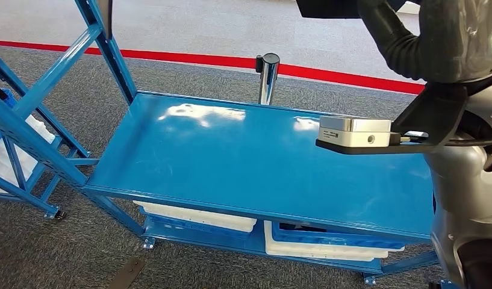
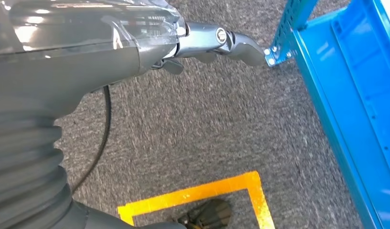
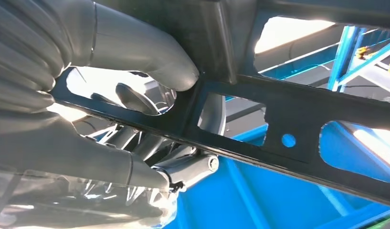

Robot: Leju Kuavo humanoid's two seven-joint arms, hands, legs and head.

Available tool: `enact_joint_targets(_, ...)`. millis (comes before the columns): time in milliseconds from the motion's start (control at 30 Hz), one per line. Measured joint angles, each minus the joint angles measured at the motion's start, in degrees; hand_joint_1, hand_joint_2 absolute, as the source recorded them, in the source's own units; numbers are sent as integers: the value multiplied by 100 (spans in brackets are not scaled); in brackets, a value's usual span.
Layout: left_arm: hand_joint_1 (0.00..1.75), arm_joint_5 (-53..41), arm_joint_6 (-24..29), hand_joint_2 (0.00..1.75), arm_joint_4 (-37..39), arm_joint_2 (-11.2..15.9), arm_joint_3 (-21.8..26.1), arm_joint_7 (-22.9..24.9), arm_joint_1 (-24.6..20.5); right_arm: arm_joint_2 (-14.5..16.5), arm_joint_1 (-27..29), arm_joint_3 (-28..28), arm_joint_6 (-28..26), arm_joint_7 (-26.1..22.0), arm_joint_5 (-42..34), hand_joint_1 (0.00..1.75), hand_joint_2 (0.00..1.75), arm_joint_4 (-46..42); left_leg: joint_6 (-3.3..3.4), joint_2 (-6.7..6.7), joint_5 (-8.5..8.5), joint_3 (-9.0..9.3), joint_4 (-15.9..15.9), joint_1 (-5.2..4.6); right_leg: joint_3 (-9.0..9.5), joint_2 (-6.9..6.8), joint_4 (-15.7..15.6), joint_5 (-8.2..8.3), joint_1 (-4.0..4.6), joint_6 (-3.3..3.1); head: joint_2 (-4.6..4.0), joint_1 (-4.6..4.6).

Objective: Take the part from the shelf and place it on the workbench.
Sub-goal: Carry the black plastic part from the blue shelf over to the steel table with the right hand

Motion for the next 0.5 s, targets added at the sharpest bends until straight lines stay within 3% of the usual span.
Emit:
enact_joint_targets(33, 0, 0, -12, 175, 0, 0, 0, 0, 1, 1, 2, 0, -2, -2, 4, 175, 175, -1, -31, -4, -16, 13, 9, 30, 85, -4, -234, 195, -33, 35, 0, 11)
enact_joint_targets(100, 0, 0, -28, 175, -2, 9, 1, 0, 0, 2, -3, 0, -5, -5, 11, 175, 175, -1, -131, -17, -66, 34, 51, 68, 423, -20, -1007, 600, -96, 135, 0, 55)
enact_joint_targets(167, 0, 0, -31, 175, -3, 24, 0, 0, 2, 6, -1, 3, -14, -10, 20, 175, 175, -2, -232, -30, -94, 27, 86, 60, 600, -18, -1404, 709, -103, 165, 0, 96)
enact_joint_targets(200, 0, 0, -32, 175, -3, 30, -1, 0, 5, 8, 3, 4, -18, -11, 27, 175, 175, -3, -271, -32, -89, 27, 79, 47, 595, -7, -1402, 670, -83, 147, 0, 94)
enact_joint_targets(300, 0, 0, -33, 175, -2, 30, -3, 0, 6, 23, -5, 6, -25, -11, 41, 175, 175, -7, -329, -9, -145, 35, 120, 64, 588, 6, -1366, 659, -90, 12, 0, -10)
enact_joint_targets(367, 0, 0, -33, 175, -2, 31, -4, 0, 3, 38, -14, 7, -29, -13, 42, 175, 175, -10, -321, 14, -432, -158, 611, 41, 617, -3, -1371, 651, -87, -78, 0, -103)
enact_joint_targets(433, 0, 0, -33, 175, -2, 31, -4, 0, 9, 45, -7, 11, -31, -14, 41, 175, 175, -10, -298, 19, -777, -527, 1426, -15, 628, -11, -1369, 641, -44, -143, 0, -166)
enact_joint_targets(467, 0, 0, -33, 175, -2, 31, -3, 1, 11, 47, 0, 16, -31, -14, 40, 175, 175, -10, -283, 19, -849, -661, 1704, -43, 632, -11, -1368, 638, -23, -160, 0, -179)
enact_joint_targets(500, 0, 0, -33, 175, -2, 31, -3, 1, 13, 49, 3, 21, -31, -15, 40, 175, 175, -10, -262, 18, -815, -701, 1773, -64, 638, -8, -1366, 634, -4, -171, 0, -185)
